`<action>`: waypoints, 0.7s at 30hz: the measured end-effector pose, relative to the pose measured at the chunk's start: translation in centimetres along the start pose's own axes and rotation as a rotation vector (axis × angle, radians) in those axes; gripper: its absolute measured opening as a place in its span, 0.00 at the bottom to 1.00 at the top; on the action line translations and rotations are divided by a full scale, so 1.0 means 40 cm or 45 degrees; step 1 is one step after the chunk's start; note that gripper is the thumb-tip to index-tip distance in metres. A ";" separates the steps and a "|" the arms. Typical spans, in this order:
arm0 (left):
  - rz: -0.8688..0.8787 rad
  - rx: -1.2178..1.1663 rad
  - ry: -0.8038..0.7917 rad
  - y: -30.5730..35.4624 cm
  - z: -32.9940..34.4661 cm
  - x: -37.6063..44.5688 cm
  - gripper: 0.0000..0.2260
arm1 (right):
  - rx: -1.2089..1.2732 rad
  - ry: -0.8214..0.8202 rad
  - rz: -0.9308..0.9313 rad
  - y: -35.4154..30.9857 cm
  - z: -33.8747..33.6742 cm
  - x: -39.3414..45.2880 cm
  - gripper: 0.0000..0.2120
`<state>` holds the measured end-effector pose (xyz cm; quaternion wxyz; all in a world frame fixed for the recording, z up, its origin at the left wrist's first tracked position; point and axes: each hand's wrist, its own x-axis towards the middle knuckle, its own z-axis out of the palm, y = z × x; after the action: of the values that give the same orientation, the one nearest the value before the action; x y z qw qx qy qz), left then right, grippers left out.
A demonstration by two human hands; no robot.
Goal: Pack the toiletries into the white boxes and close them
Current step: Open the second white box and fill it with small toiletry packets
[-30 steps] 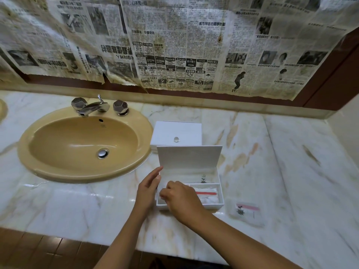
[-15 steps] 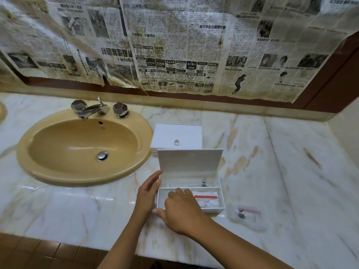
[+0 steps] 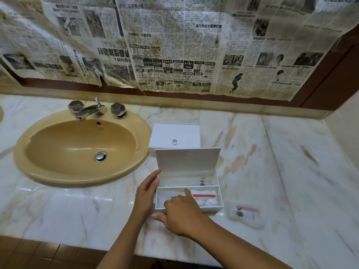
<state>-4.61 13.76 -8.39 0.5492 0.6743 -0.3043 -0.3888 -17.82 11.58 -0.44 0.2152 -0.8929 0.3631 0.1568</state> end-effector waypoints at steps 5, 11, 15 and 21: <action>0.008 0.023 -0.008 0.002 -0.001 0.001 0.12 | 0.105 0.086 -0.010 0.012 0.001 -0.014 0.31; 0.004 -0.003 -0.010 0.010 0.001 -0.002 0.12 | 0.283 0.526 0.000 0.075 -0.065 -0.036 0.17; -0.031 -0.020 -0.015 0.008 -0.002 0.000 0.13 | 0.432 0.756 0.286 0.184 -0.103 -0.053 0.10; -0.036 -0.030 -0.012 0.013 -0.001 -0.002 0.12 | 0.270 0.495 0.648 0.331 -0.088 -0.093 0.15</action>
<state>-4.60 13.75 -7.86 0.5502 0.6701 -0.2927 -0.4033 -29.40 3.46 0.63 0.1877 -0.7595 0.6228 -0.0063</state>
